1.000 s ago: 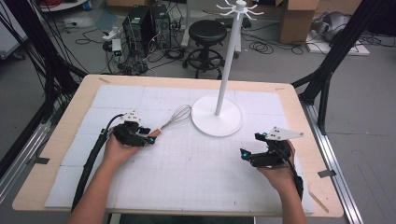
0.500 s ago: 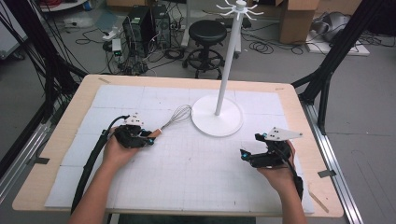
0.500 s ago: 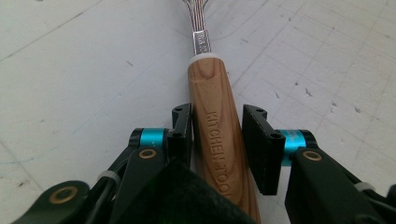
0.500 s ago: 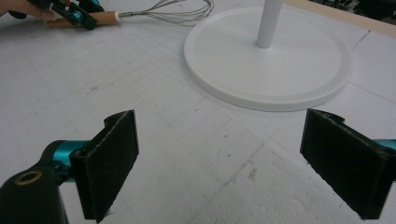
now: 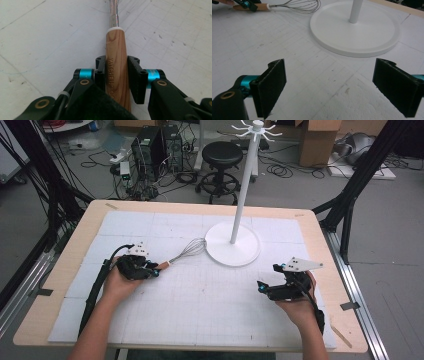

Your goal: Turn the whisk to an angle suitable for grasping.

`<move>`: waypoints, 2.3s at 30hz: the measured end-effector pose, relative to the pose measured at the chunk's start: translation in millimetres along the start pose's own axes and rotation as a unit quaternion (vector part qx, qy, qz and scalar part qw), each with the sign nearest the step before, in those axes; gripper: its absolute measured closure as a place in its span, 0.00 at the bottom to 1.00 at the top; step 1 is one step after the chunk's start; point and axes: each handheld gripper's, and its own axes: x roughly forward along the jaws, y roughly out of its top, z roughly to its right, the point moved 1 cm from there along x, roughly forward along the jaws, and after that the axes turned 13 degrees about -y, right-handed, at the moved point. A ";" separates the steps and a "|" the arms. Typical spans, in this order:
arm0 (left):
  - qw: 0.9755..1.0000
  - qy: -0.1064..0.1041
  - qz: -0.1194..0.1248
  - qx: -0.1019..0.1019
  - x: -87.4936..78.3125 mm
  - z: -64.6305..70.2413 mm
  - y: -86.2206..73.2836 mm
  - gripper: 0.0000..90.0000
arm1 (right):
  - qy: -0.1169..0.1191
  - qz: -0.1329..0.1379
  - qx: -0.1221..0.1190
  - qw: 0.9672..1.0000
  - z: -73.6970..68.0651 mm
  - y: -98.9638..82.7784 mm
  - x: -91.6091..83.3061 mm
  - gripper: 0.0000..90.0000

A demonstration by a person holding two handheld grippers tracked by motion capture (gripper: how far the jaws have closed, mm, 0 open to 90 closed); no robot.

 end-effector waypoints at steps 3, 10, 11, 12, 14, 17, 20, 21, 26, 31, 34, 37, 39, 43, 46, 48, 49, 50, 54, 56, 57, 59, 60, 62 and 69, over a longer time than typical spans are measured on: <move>1.000 -0.004 0.004 0.003 -1.9 0.7 -3.2 0.78 | 0.000 0.000 -0.002 1.000 -1.0 0.2 -0.2 0.12; 1.000 -0.019 -0.001 0.016 -5.4 3.3 -6.4 0.78 | 0.000 0.004 -0.002 1.000 0.6 0.8 -0.9 0.12; 1.000 -0.022 -0.002 0.018 -5.6 4.0 -6.7 0.78 | 0.000 0.004 0.000 1.000 0.7 0.7 -1.1 0.12; 0.999 -0.026 -0.001 0.019 -5.8 4.7 -7.0 0.78 | 0.000 0.003 0.000 1.000 0.4 0.6 -1.1 0.12; 0.999 -0.038 -0.003 0.024 -6.3 5.9 -8.0 0.78 | 0.000 0.002 -0.001 1.000 0.0 0.6 -1.1 0.12; 0.998 -0.057 -0.008 0.035 -7.6 8.4 -9.5 0.78 | 0.001 0.003 -0.004 1.000 -1.2 1.1 -1.4 0.12; 0.996 -0.075 -0.010 0.047 -8.2 9.9 -10.5 0.78 | 0.003 0.002 -0.005 1.000 -1.5 1.2 -1.3 0.12; 0.996 -0.079 -0.008 0.048 -7.7 10.3 -10.6 0.78 | 0.002 0.004 -0.006 1.000 -1.1 1.4 -1.4 0.12; 0.993 -0.099 -0.010 0.067 -4.2 13.3 -9.4 0.78 | 0.001 0.010 -0.003 1.000 0.1 2.8 -4.2 0.12; 0.991 -0.111 -0.012 0.076 -0.9 17.8 -7.7 0.78 | 0.001 0.010 -0.005 1.000 -0.3 2.8 -4.2 0.12; 0.989 -0.122 -0.012 0.085 2.0 21.4 -6.5 0.78 | 0.001 0.008 -0.005 1.000 -1.3 2.9 -4.0 0.12; 0.987 -0.131 -0.013 0.095 5.7 25.3 -4.5 0.78 | 0.001 0.008 -0.006 1.000 -1.6 3.7 -3.8 0.12; 0.984 -0.143 -0.015 0.107 8.9 28.2 -2.8 0.78 | 0.001 0.011 -0.007 1.000 -1.3 4.3 -4.1 0.12; 0.981 -0.154 -0.016 0.118 14.3 33.5 0.2 0.78 | 0.001 0.011 -0.005 1.000 -1.6 4.9 -5.2 0.12; 0.980 -0.157 -0.021 0.119 15.2 35.0 1.9 0.76 | 0.002 0.012 -0.008 1.000 -1.9 4.8 -4.9 0.12; 0.982 -0.155 0.003 0.109 13.3 35.1 2.2 0.62 | 0.001 0.012 -0.009 1.000 -1.5 4.6 -4.2 0.12; 0.981 -0.163 0.023 0.106 7.9 34.1 3.6 0.60 | 0.000 0.010 -0.009 1.000 -1.5 4.4 -4.1 0.12; 0.981 -0.163 0.023 0.106 7.9 34.1 3.6 0.60 | 0.000 0.010 -0.009 1.000 -1.5 4.4 -4.1 0.12; 0.977 -0.168 0.072 0.107 -8.6 33.3 5.9 0.49 | 0.001 0.011 -0.008 1.000 -0.6 4.6 -3.3 0.12; 0.974 -0.177 0.092 0.110 -14.9 33.5 6.6 0.48 | 0.001 0.010 -0.006 1.000 -0.8 4.6 -3.3 0.12; 0.972 -0.179 0.101 0.114 -17.3 33.7 6.9 0.45 | 0.002 0.008 -0.006 1.000 -1.1 4.4 -3.2 0.12; 0.971 -0.177 0.106 0.116 -20.0 34.3 6.8 0.41 | 0.001 0.008 -0.010 1.000 -1.4 4.4 -2.9 0.12; 0.971 -0.177 0.105 0.120 -20.8 34.3 6.6 0.38 | 0.001 0.010 -0.009 1.000 -1.9 4.6 -3.2 0.12; 0.971 -0.179 0.105 0.122 -21.6 34.8 5.8 0.36 | 0.001 0.010 -0.009 1.000 -1.5 4.6 -3.7 0.12; 0.978 -0.152 0.072 0.119 -24.0 29.0 -1.5 0.33 | 0.002 0.009 -0.007 1.000 -1.0 4.4 -3.4 0.12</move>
